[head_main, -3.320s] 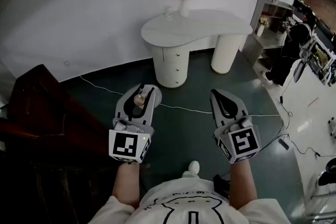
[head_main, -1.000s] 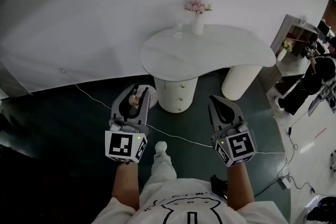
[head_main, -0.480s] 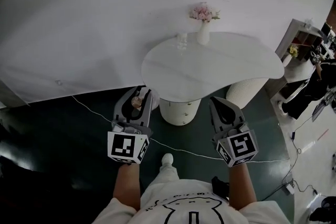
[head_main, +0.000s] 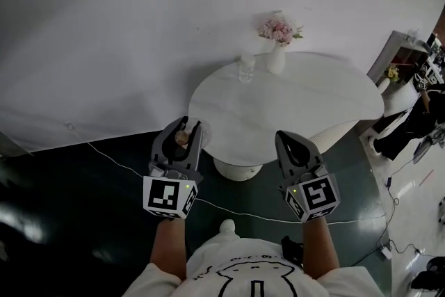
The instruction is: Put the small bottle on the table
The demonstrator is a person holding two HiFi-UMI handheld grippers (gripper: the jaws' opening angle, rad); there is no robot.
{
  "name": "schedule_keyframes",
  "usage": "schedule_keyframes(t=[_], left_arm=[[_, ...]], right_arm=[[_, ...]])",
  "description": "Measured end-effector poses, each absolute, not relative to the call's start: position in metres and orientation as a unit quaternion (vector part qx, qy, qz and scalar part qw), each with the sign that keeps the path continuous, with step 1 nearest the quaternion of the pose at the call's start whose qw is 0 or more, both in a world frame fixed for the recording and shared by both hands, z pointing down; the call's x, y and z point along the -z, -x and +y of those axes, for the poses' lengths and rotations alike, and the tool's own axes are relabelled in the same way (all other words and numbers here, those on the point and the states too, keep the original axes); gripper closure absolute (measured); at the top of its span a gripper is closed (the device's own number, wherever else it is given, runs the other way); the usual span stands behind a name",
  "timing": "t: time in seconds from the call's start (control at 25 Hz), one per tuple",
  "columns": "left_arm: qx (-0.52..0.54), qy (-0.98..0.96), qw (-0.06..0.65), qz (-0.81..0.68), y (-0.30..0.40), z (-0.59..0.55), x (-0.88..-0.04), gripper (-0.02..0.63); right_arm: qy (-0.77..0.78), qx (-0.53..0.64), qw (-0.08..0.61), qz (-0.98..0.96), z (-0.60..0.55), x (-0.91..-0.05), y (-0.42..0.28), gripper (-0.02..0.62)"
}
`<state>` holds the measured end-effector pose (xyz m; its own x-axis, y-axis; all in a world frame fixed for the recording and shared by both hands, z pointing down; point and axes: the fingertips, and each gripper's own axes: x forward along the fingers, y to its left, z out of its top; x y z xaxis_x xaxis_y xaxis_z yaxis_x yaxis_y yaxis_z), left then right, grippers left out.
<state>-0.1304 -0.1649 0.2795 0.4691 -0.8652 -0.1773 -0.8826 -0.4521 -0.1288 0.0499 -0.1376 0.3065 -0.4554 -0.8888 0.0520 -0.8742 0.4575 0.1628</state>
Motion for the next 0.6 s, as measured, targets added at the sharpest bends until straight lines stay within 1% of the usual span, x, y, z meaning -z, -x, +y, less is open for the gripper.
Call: schedule_keyframes(t=[0.24,0.6], left_arm=[[-0.043,0.858,0.095,0.504,0.140,-0.218,-0.286,0.499],[-0.040,0.863,0.089,0.496,0.134,-0.249,-0.303,0.499]], right_arm=[[-0.532,0.048,0.071,-0.842,-0.182,-0.315,-0.044,0.604],[-0.543,0.035,0.075,-0.836,-0.208,-0.334,-0.051,0.604]])
